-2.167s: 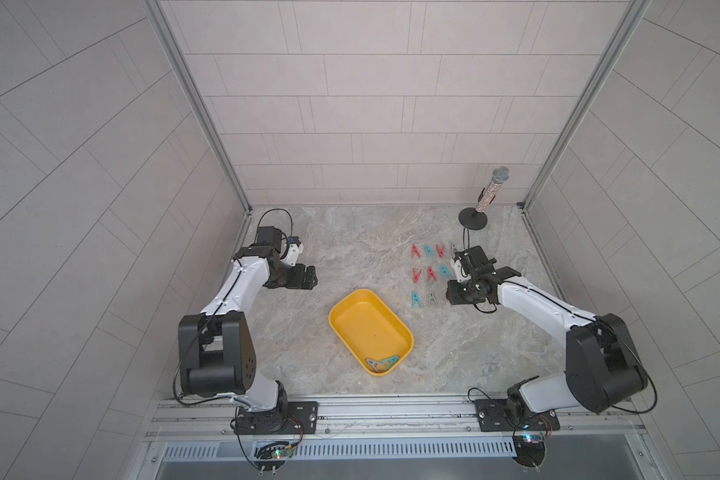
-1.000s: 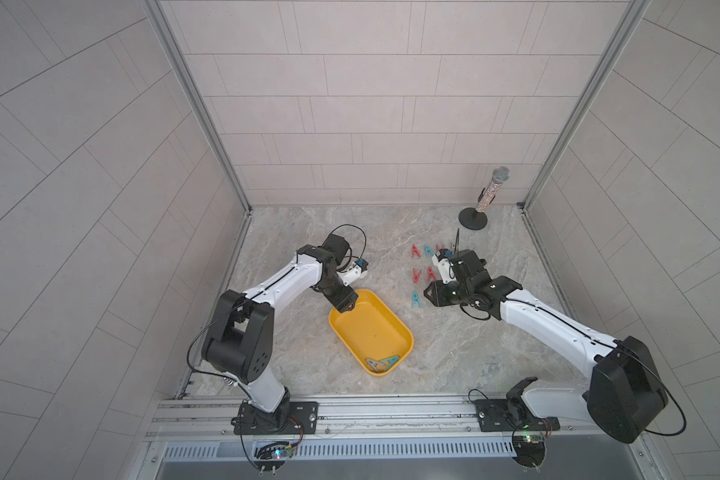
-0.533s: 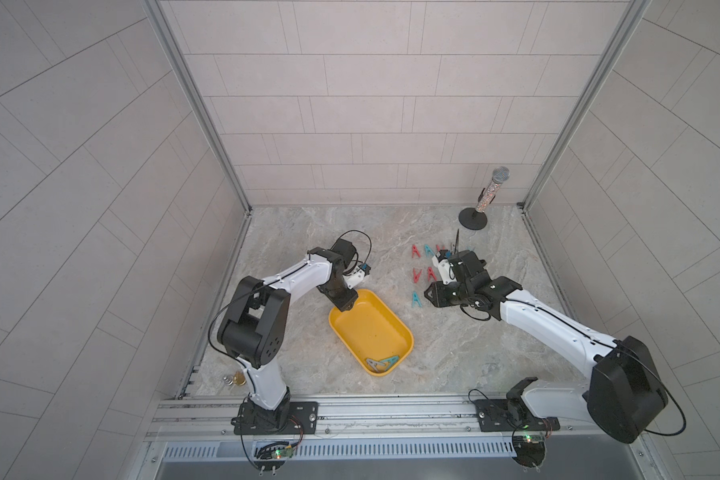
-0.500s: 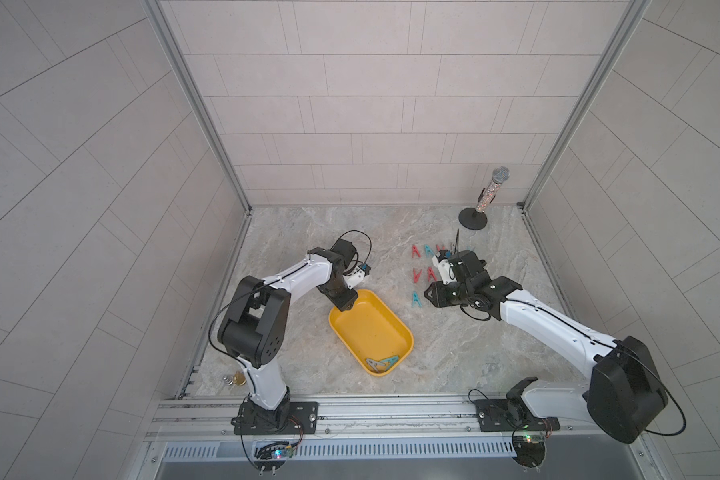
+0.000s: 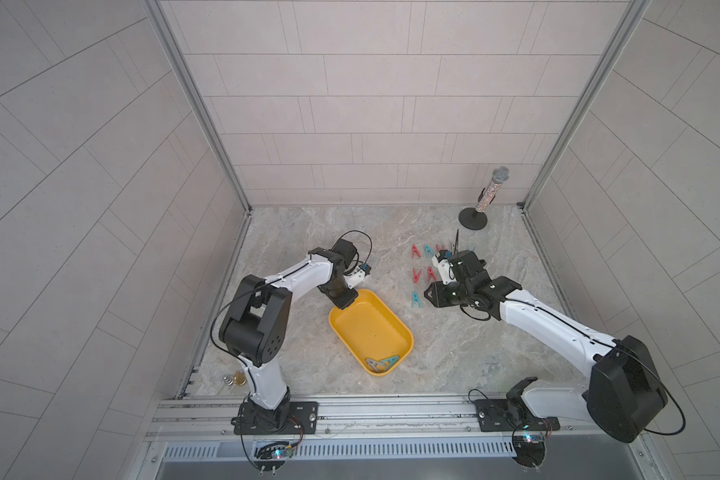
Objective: Take the clothespins out of the storage box
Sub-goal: Adjust the storage box at the center of the board.
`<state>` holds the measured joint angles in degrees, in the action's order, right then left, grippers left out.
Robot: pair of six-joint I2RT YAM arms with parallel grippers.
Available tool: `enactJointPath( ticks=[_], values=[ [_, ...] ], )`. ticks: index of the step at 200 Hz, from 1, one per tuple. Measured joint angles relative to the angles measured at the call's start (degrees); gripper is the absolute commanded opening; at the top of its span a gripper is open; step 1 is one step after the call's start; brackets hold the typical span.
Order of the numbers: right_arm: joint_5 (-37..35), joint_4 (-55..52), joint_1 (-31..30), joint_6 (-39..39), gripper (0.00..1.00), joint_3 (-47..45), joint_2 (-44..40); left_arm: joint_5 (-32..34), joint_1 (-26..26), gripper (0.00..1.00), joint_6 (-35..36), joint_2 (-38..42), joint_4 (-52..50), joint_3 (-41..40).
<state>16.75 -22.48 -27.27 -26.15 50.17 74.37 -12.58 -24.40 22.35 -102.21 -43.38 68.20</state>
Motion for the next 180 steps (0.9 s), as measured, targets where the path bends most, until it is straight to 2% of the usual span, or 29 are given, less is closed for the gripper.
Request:
enactJointPath(
  ticks=[18,30,93,180],
  values=[
    [0.0,0.0,0.0,0.0,0.34,0.0,0.1,-0.1,0.0,0.08,0.1,0.0,-0.1,0.0],
    [0.1,0.0,0.0,0.0,0.33,0.0,0.1,-0.3,0.0,0.0,0.0,0.0,0.0,0.0],
    [0.9,0.0,0.0,-0.1,0.33,0.0,0.1,-3.0,0.4,0.0,0.6,-0.1,-1.0,0.0],
    [1.9,0.2,0.0,-1.1,0.33,0.0,0.1,-20.0,5.7,0.0,9.6,-10.1,-17.8,9.2]
  ],
)
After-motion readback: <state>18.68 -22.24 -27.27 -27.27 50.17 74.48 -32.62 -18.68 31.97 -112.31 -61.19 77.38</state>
